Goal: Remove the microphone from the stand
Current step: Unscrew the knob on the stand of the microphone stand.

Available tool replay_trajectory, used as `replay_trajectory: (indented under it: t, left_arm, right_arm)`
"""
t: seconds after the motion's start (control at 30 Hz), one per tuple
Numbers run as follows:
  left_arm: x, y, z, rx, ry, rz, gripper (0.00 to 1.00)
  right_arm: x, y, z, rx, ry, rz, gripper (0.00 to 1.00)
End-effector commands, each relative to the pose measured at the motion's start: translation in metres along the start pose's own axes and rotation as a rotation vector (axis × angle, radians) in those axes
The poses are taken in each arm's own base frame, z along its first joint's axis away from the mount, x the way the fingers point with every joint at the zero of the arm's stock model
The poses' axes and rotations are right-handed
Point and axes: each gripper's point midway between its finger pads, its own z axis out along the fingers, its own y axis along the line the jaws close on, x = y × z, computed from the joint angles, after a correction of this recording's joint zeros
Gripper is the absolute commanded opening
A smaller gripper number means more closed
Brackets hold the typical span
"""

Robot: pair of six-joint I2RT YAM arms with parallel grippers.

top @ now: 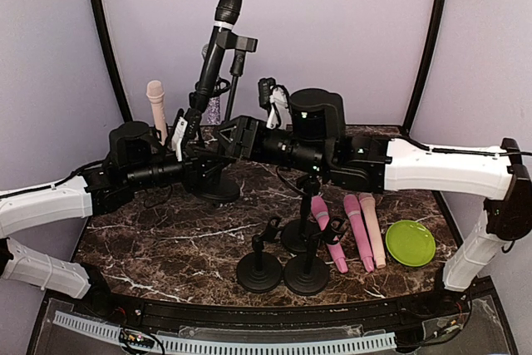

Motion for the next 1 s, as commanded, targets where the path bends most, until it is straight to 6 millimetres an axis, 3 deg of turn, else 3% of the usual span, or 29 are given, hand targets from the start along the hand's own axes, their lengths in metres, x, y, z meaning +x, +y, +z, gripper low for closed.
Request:
replay_trajectory:
  t: [0.0, 0.3, 0.47, 0.77, 0.97]
  left_arm:
    - [-0.039, -0.008, -0.012, 0.007, -0.131, 0.064, 0.0]
    - [-0.039, -0.01, -0.011, 0.025, -0.131, 0.069, 0.0]
    - [-0.036, -0.011, -0.009, 0.034, -0.119, 0.065, 0.0]
    - [-0.035, -0.011, -0.008, 0.038, -0.114, 0.066, 0.0]
    - [-0.035, -0.014, -0.007, 0.051, -0.108, 0.081, 0.0]
  right_arm:
    - [0.0, 0.001, 0.015, 0.046, -0.001, 0.029, 0.65]
    - [-0.005, -0.013, 0.032, 0.143, -0.038, -0.01, 0.55]
    - [-0.01, -0.028, 0.031, 0.231, -0.067, -0.055, 0.52]
    - [-0.014, -0.024, 0.031, 0.212, -0.072, -0.088, 0.31]
    - [-0.027, -0.011, 0.011, 0.063, -0.108, -0.108, 0.16]
